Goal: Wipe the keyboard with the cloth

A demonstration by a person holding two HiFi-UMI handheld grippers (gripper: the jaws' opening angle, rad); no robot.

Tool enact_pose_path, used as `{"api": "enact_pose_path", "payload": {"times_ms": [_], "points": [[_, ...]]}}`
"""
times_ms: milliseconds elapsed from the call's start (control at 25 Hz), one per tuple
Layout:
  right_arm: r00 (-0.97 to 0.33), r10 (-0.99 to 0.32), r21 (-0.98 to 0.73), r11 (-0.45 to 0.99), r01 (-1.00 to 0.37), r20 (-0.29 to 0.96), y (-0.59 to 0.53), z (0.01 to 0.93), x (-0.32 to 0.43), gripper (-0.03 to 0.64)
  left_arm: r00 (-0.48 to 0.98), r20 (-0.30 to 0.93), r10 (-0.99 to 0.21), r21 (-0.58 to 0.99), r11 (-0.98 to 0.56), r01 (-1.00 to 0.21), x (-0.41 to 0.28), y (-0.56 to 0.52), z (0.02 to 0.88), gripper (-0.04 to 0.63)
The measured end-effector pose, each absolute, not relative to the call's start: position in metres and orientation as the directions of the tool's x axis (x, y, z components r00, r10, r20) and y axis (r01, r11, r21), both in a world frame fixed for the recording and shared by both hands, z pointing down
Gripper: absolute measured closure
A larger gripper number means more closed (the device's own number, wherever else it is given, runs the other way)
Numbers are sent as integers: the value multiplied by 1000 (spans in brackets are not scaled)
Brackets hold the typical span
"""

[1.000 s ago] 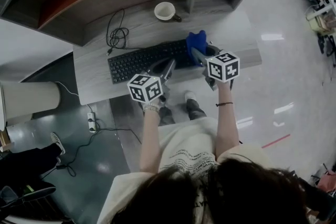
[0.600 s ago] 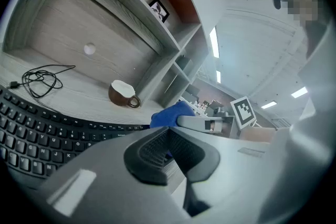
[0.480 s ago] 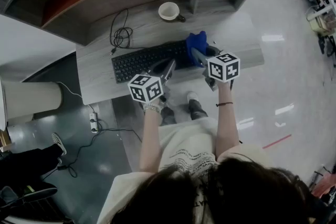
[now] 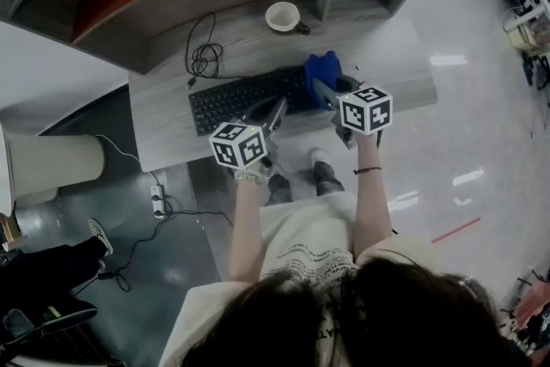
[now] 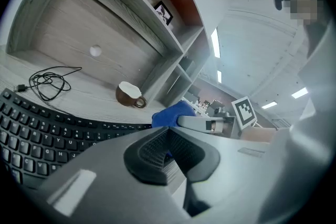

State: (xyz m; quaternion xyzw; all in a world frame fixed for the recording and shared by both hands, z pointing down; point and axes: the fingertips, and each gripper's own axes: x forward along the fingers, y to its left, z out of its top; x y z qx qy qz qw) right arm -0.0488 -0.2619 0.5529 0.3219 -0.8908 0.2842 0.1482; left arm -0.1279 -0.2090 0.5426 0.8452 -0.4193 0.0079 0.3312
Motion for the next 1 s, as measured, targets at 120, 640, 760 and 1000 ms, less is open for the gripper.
{"api": "enact_pose_path", "payload": {"times_ms": [120,640,760,1000], "points": [[-747,-490,-411,629,-660,449,-261,554,-54,557,651,289,-702,556,-430,-711,-133,-208,543,591],[-743,-495,-412,624,-664,450,-253,555,-73,558,657,291,-695,555,-437,-708,-154,-204,545,591],[-740,-499,-412,620,-668,451,-251,556,-76,558,658,290,-695,554,-439,-708,-158,-203,545,591],[-736,-507,-412,613,-674,448,-247,556,-82,558,663,291,-689,551,-446,-705,-166,-199,545,591]]}}
